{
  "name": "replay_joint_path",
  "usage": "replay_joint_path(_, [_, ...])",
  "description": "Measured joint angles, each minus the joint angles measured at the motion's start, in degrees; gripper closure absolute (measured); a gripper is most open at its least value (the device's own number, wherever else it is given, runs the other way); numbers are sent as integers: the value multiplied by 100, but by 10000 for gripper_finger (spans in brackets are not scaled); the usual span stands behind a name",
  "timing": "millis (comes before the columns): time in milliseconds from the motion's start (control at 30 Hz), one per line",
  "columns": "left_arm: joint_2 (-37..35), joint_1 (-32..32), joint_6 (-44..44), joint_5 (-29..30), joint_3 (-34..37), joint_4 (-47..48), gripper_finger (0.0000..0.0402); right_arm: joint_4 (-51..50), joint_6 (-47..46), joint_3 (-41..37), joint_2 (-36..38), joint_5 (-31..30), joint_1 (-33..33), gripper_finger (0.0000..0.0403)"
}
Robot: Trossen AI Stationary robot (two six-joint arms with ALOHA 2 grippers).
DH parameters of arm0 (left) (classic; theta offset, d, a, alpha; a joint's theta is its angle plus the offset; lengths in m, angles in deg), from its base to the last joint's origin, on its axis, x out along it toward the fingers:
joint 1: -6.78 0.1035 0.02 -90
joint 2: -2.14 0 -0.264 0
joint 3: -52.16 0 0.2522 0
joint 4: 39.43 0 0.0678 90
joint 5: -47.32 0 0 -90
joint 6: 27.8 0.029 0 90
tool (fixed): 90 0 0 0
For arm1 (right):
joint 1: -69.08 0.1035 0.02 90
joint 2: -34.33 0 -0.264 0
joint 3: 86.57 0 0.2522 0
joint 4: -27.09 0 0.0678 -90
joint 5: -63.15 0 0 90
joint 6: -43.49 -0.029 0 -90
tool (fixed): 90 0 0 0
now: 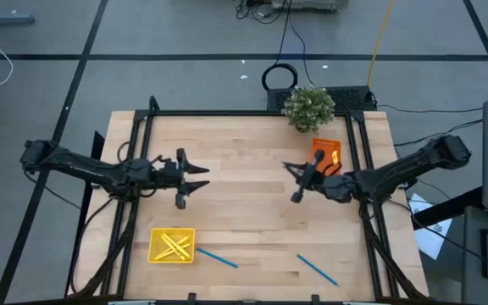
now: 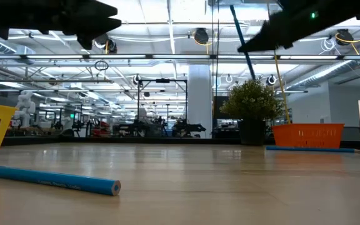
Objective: Sort pens & pencils
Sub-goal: Put the top left blue pencil into the orange bin
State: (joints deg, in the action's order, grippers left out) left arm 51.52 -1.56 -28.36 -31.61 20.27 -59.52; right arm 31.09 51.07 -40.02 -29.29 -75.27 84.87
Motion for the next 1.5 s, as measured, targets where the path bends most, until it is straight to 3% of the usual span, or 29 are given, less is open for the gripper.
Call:
replay_joint_path(200, [-78, 0, 36, -2, 92, -68, 227, -1843, 68, 0, 547, -271, -569, 392])
replay_joint_path(533, [-76, 0, 37, 0, 92, -68, 227, -4461, -3418, 4, 978, -392, -1818, 392])
replay_joint_path(667, [-76, 0, -11, -22, 92, -66, 227, -5166, -4399, 1, 973, 106, -2036, 392])
replay_joint_path(900, [-76, 0, -42, -52, 92, -64, 227, -5351, -5028, -393, 971, 372, -2177, 392])
replay_joint_path(1167, [-76, 0, 0, -55, 90, -61, 227, -5317, -5043, -721, 971, 655, -2456, 390])
replay_joint_path(1500, [-76, 0, -18, -59, 90, -61, 227, -5274, -4762, -723, 973, 1254, -2476, 307])
